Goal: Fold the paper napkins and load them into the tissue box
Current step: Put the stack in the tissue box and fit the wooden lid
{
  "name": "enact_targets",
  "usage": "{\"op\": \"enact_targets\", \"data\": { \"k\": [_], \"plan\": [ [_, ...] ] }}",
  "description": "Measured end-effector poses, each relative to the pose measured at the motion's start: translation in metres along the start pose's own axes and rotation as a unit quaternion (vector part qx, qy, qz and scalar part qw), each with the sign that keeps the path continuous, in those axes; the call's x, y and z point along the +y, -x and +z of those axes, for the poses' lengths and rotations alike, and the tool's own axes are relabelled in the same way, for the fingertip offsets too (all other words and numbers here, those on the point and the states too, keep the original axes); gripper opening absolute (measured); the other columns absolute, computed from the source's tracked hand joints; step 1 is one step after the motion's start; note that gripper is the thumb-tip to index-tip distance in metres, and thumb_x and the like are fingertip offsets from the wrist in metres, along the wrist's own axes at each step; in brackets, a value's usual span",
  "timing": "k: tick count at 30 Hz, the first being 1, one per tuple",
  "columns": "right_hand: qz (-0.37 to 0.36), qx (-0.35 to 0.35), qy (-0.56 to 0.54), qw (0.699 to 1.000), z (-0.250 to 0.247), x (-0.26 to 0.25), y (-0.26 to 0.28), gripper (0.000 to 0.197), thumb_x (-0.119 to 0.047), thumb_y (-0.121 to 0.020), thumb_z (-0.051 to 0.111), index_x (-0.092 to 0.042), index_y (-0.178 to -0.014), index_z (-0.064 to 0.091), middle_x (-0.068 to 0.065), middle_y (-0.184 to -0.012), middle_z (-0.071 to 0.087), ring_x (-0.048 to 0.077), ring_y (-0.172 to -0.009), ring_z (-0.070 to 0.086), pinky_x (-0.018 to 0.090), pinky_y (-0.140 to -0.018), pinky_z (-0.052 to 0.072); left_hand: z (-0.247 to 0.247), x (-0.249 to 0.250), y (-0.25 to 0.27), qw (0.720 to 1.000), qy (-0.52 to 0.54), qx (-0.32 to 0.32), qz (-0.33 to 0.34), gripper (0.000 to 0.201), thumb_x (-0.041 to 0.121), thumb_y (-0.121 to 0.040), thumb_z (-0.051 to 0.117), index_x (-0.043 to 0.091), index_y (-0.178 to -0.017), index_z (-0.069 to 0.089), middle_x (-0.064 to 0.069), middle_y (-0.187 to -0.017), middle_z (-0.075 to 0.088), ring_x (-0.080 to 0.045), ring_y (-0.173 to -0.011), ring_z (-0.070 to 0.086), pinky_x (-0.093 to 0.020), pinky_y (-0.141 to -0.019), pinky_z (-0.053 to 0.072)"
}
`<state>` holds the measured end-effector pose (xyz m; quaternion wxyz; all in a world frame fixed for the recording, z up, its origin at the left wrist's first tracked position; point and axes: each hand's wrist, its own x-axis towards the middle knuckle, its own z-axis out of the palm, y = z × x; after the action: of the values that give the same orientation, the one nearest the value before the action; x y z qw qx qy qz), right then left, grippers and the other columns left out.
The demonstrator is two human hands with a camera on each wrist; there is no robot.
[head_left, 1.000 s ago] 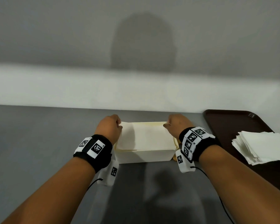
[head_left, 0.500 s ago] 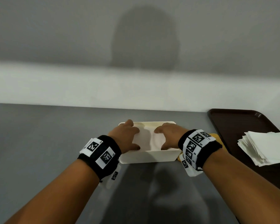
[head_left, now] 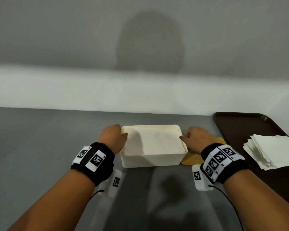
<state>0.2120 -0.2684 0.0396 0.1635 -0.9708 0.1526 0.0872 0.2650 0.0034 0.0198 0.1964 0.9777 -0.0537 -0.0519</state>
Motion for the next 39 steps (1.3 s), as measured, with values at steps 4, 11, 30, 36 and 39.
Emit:
{"op": "enact_targets", "data": {
  "k": [4,11,30,36,39],
  "plan": [
    [-0.016,-0.003,-0.072,0.997,0.011,0.006,0.009,0.028,-0.018,-0.091,0.051,-0.007,-0.067,0.058,0.017,-0.078,0.072,0.028,-0.071,0.071,0.038,-0.071,0.059,0.005,0.000,-0.002,1.000,0.010,0.013,-0.018,0.022,0.014,-0.094,0.051,-0.001,-0.106,0.062,-0.018,-0.107,0.068,-0.037,-0.102,0.061,-0.037,-0.083,0.048],
    [-0.019,-0.020,-0.139,0.990,0.015,0.033,-0.002,0.027,-0.021,-0.097,0.044,-0.008,-0.086,0.066,0.011,-0.090,0.072,0.028,-0.084,0.070,0.045,-0.087,0.056,0.007,0.005,-0.003,0.998,0.033,0.035,-0.042,0.022,0.016,-0.096,0.052,0.004,-0.109,0.064,-0.015,-0.109,0.069,-0.034,-0.103,0.062,-0.034,-0.083,0.047],
    [-0.120,-0.044,0.061,0.990,0.006,0.105,-0.022,0.054,-0.033,-0.089,0.066,-0.022,-0.139,0.048,0.006,-0.131,0.058,0.025,-0.119,0.057,0.032,-0.099,0.044,0.007,0.042,0.025,0.984,0.082,0.157,-0.008,0.025,0.029,-0.094,0.057,0.009,-0.106,0.065,-0.010,-0.106,0.065,-0.030,-0.096,0.061,-0.038,-0.083,0.050],
    [-0.179,0.034,-0.021,0.983,-0.031,0.059,0.001,0.050,-0.039,-0.083,0.071,-0.023,-0.128,0.056,0.003,-0.120,0.058,0.023,-0.111,0.057,0.033,-0.093,0.045,-0.005,0.065,0.037,0.958,0.276,0.073,0.008,0.032,0.034,-0.101,0.044,0.008,-0.101,0.063,0.000,-0.090,0.071,-0.019,-0.080,0.066,-0.029,-0.065,0.048],
    [-0.258,0.030,0.022,0.966,-0.032,0.020,0.025,0.054,-0.045,-0.082,0.070,-0.028,-0.131,0.054,0.001,-0.119,0.056,0.023,-0.110,0.056,0.037,-0.093,0.046,-0.006,0.081,0.044,0.903,0.429,-0.014,-0.014,0.038,0.043,-0.100,0.046,0.008,-0.109,0.060,-0.005,-0.095,0.069,-0.018,-0.078,0.066,-0.028,-0.065,0.054]
  ]
}}
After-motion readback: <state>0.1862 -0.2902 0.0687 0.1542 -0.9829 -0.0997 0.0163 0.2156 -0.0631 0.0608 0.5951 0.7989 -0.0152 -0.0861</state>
